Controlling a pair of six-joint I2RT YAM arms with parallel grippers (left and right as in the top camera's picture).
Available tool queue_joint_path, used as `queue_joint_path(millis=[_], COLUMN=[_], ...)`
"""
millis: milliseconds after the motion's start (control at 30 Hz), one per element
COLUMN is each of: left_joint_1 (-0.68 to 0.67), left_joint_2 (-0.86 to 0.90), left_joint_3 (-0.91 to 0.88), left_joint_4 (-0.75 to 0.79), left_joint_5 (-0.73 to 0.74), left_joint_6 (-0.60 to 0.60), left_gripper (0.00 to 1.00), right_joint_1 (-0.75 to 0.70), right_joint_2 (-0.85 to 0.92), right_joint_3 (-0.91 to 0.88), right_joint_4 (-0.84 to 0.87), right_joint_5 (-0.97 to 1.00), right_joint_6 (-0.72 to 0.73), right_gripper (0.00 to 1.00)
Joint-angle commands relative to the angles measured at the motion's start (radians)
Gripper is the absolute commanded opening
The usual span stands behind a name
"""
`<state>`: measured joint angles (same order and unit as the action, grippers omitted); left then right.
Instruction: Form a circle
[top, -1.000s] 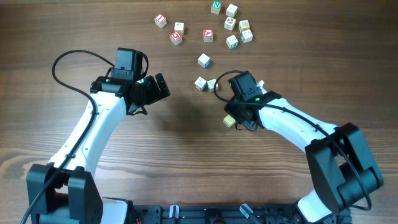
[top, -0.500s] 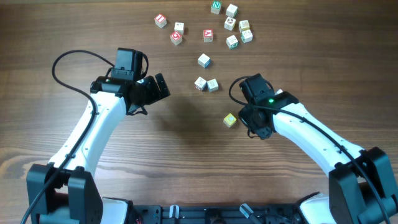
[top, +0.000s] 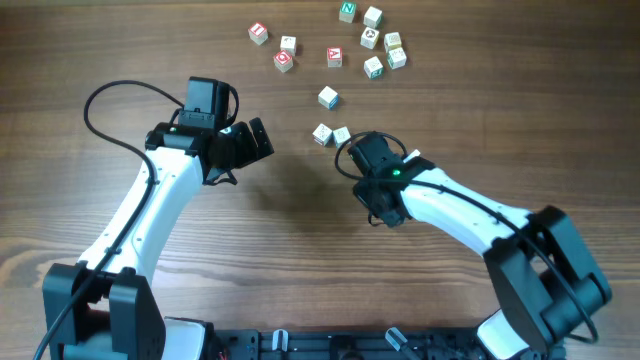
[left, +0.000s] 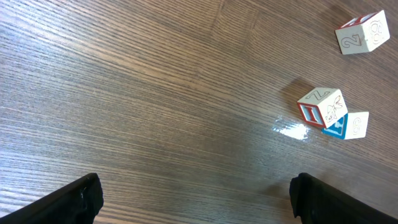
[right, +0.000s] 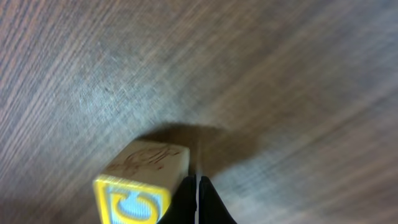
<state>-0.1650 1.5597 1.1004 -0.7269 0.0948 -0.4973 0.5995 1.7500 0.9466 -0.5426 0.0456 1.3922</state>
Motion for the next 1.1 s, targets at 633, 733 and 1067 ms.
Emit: queue_joint_path(millis=[633, 733, 1067], left_joint_1=[0.006, 0.006, 0.006], left_joint_2=[-0.001, -0.001, -0.001], left_joint_3=[-0.002, -0.002, -0.002], left_joint_4=[0.0, 0.0, 0.0], left_joint_5=[-0.01, -0.01, -0.01], left_joint_6=[0.019, 0.019, 0.019], left_gripper=[1.0, 1.0, 1.0], right_joint_1=[0.003, 0.003, 0.003], right_joint_2=[-0.07, -0.07, 0.003], right_joint_3=[0.003, 0.003, 0.002], right_joint_4=[0.024, 0.005, 0.138], right_joint_5=[0.028, 0.042, 0.082], right_joint_6=[-0.135, -0.135, -0.171], right_gripper=[0.04, 0.04, 0.04])
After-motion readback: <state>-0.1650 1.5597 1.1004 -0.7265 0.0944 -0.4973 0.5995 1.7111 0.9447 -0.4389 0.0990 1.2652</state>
